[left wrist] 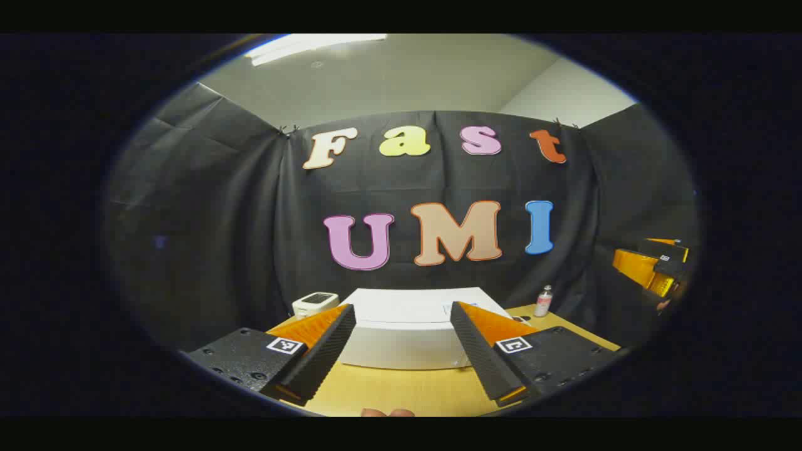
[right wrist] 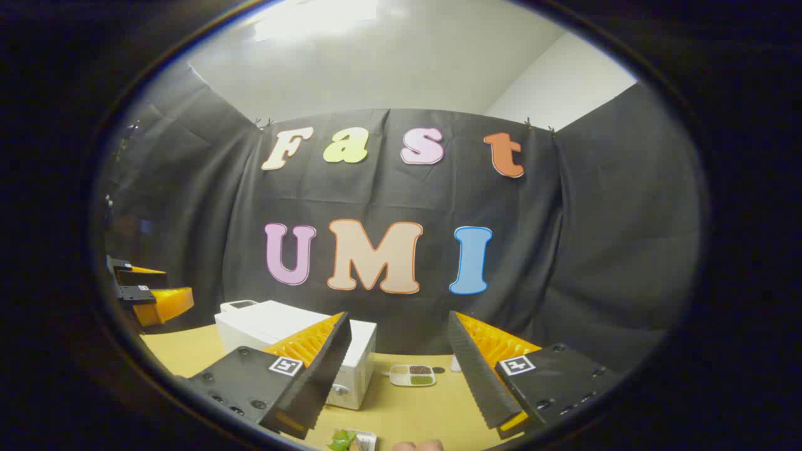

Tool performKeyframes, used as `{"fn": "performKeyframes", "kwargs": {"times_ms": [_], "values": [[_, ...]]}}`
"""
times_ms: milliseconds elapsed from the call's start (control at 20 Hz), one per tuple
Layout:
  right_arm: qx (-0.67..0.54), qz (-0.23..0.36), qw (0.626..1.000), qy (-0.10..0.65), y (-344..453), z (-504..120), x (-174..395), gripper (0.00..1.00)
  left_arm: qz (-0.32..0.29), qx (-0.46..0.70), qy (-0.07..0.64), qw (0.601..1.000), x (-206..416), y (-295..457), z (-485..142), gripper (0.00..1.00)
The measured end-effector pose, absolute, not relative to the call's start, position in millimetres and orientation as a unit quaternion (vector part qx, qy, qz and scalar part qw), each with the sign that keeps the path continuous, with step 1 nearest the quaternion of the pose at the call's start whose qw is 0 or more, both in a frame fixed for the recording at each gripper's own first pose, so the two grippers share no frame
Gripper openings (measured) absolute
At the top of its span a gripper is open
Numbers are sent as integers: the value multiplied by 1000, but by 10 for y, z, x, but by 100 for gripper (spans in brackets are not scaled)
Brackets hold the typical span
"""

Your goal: Open the microwave oven with the left hand, put the food in, and close the microwave oven.

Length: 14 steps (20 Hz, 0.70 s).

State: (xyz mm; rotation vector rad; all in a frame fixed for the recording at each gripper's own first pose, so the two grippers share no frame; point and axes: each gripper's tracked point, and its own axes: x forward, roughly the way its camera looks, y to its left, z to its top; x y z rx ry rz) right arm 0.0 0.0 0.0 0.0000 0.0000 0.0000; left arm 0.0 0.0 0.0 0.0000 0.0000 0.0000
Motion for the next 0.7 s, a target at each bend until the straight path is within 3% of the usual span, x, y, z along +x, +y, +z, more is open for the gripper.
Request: {"fn": "performKeyframes", "kwargs": {"times_ms": [700], "values": [[-20,-9,1000,-3,-59,-34,12,96,-3,0,7,1000,69,-106,-67,96]]}}
